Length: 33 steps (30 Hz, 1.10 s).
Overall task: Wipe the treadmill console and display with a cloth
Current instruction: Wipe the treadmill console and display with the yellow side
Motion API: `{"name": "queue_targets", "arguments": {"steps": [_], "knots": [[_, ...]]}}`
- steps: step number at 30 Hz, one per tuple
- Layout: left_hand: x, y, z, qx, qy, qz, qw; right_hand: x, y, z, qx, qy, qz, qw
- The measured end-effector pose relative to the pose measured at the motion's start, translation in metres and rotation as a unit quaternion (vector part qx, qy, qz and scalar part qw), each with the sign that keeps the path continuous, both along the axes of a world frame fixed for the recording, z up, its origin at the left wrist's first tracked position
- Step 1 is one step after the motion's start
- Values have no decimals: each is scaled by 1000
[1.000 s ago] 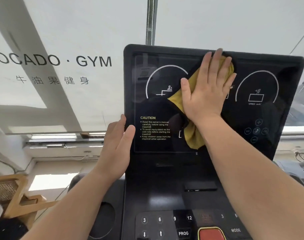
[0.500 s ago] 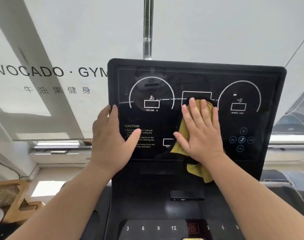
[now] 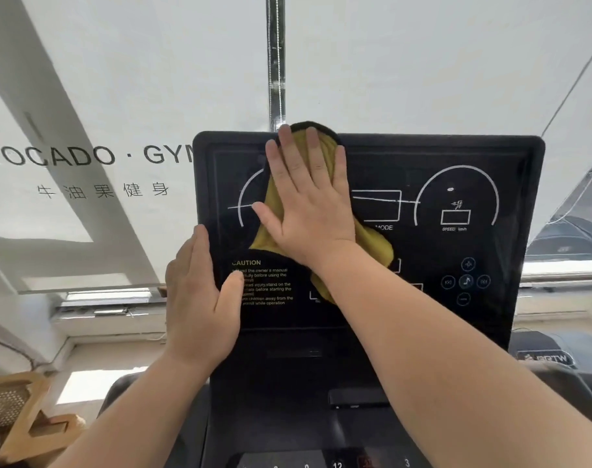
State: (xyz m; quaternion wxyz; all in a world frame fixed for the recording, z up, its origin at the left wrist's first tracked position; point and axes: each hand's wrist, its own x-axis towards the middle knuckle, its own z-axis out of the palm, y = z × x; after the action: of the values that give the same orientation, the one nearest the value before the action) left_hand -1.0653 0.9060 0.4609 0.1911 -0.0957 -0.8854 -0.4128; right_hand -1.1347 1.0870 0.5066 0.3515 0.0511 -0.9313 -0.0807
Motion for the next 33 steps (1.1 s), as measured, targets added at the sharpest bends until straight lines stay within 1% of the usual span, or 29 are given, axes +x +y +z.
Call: {"name": "queue_targets", "arguments": {"steps": [2, 4, 6, 8, 10, 11, 12, 13, 15, 16, 18, 20, 21, 22, 23, 24, 26, 27, 28, 29, 30, 31, 33], "knots": [[-2, -2, -1, 7, 8, 1, 1000, 4, 17, -2, 25, 5, 23, 999], [-4, -4, -2, 16, 12, -1, 1000, 12, 50, -5, 2, 18, -10, 1000], [-7, -5, -2, 22, 14, -4, 1000, 21, 83, -4, -88, 31, -85, 992], [-8, -7, -3, 18, 20, -8, 1000, 26, 96, 0, -184, 40, -145, 971], [-8, -8, -4, 16, 23, -15, 999, 19, 82, 7, -246, 56, -184, 950], [-7, -8, -4, 19, 23, -18, 999, 13, 67, 11, -262, 62, -193, 944], [-7, -9, -4, 25, 23, -21, 999, 7, 50, 14, -256, 64, -190, 946], [-8, -9, -4, 32, 27, -23, 999, 1, 33, 16, -223, 58, -172, 958], [-9, -11, -4, 49, 39, -22, 998, -6, 1, 12, -93, 28, -98, 990], [-10, -12, -5, 55, 43, -20, 997, -7, -9, 10, -27, 11, -56, 998], [-11, -12, -5, 64, 52, -16, 996, -8, -13, 9, 54, -10, 7, 998], [-11, -11, -6, 62, 60, -12, 996, -5, 4, 10, 90, -12, 39, 995], [-12, -10, -7, 57, 61, -11, 996, -2, 18, 9, 89, -7, 33, 995], [-12, -10, -7, 50, 60, -12, 997, 2, 33, 7, 66, 2, 9, 998], [-12, -10, -7, 41, 57, -14, 997, 6, 47, 6, 18, 14, -31, 999], [-12, -11, -7, 30, 54, -16, 998, 10, 58, 5, -51, 27, -77, 995], [-11, -11, -9, 11, 48, -21, 999, 13, 60, 5, -191, 46, -157, 968], [-10, -11, -10, 7, 47, -24, 999, 10, 51, 7, -244, 54, -183, 951], [-9, -11, -10, 7, 48, -25, 999, 6, 38, 10, -282, 60, -198, 937], [-8, -10, -10, 10, 48, -26, 998, 2, 23, 14, -300, 61, -202, 930], [-8, -10, -9, 14, 48, -27, 998, -2, 6, 16, -287, 53, -193, 937], [-7, -10, -10, 18, 48, -27, 998, -5, -10, 15, -243, 39, -169, 954], [-7, -10, -10, 23, 48, -27, 998, -8, -39, 7, -105, 3, -86, 991]]}}
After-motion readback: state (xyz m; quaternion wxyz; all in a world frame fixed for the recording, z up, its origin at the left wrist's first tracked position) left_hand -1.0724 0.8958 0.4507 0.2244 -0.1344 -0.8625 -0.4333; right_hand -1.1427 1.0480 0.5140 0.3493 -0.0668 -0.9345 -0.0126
